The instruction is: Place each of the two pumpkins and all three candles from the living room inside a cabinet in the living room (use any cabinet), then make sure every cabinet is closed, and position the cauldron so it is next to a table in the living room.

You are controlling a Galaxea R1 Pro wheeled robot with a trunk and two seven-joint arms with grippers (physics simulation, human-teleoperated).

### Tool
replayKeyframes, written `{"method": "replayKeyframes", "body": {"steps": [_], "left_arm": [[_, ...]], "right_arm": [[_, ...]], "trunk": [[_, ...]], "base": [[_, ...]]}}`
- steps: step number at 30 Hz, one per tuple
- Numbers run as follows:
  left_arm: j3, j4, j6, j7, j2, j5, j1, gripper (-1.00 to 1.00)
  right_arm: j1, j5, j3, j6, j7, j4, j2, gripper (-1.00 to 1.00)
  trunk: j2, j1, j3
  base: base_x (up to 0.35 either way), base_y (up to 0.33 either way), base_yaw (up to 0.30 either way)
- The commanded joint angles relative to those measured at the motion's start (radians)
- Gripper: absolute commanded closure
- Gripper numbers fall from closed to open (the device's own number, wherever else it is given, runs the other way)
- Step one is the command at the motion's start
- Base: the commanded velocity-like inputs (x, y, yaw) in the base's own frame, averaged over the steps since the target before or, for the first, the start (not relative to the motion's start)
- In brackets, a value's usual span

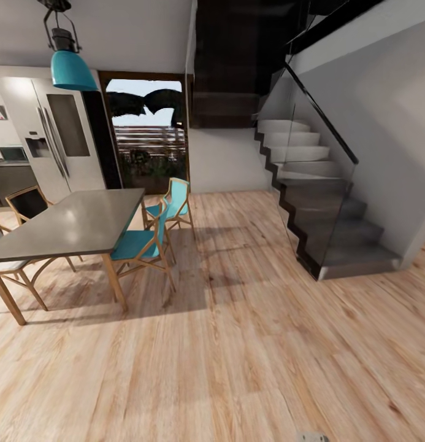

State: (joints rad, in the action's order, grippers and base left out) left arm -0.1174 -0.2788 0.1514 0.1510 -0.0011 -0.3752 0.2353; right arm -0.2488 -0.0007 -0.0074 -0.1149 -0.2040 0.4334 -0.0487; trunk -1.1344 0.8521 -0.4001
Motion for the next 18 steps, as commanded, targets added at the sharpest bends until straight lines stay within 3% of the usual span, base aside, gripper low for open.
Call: {"method": "replayKeyframes", "body": {"steps": [1,8,18], "left_arm": [[0.001,0.001,0.003,0.001,0.000,-0.008,0.001,-1.00],[0.001,0.003,0.005,0.001,0.000,-0.008,0.001,-1.00],[0.000,0.003,0.005,0.001,0.003,-0.010,0.000,-1.00]], "right_arm": [[0.000,0.000,0.000,-0.006,-0.003,0.002,0.000,-1.00],[0.000,0.001,0.002,-0.007,-0.005,0.002,0.000,-1.00],[0.000,0.007,0.004,-0.009,-0.007,0.002,0.000,-1.00]], "trunk": [[-0.001,0.000,-0.001],[-0.001,0.000,-0.001],[-0.001,0.000,-0.001]], "base": [[0.259,0.000,0.117],[0.288,0.000,0.253],[0.093,0.000,0.291]]}}
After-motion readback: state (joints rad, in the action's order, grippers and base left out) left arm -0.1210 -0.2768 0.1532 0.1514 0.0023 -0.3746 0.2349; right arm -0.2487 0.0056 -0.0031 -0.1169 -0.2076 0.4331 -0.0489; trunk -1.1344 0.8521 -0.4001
